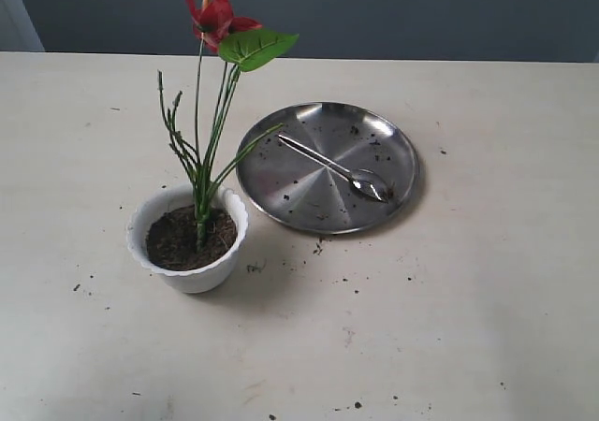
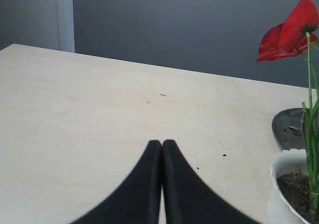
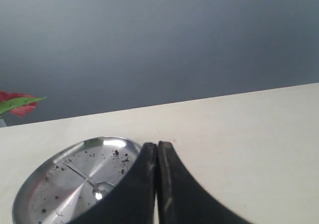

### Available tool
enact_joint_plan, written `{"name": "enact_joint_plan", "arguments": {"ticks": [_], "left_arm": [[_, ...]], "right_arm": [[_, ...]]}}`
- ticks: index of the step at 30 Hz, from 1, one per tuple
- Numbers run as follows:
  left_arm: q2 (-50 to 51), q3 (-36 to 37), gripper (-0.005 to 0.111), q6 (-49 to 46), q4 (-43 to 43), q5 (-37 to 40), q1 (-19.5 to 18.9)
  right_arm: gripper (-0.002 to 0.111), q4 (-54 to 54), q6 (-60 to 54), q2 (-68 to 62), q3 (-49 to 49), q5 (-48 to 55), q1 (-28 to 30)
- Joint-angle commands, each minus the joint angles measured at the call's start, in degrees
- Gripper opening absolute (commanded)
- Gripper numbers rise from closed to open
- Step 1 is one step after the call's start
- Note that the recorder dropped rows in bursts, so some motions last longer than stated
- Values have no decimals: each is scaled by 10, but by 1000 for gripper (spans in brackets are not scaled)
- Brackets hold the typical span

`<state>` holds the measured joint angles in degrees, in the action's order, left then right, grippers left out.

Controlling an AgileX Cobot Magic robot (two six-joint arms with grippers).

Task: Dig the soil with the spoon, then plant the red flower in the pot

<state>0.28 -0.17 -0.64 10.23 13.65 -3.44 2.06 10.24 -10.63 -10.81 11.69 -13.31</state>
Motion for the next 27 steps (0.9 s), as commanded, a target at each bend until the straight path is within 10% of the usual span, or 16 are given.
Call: {"name": "enact_joint_plan", "arguments": {"ticks": [1,27], "left_arm": [[-3,2,0,1,-1,1,1],[-3,2,0,1,-1,1,1]], "right_arm": [[-1,-2,-3,16,46,3,26],[-1,-2,-84,100,108,57,110]]}}
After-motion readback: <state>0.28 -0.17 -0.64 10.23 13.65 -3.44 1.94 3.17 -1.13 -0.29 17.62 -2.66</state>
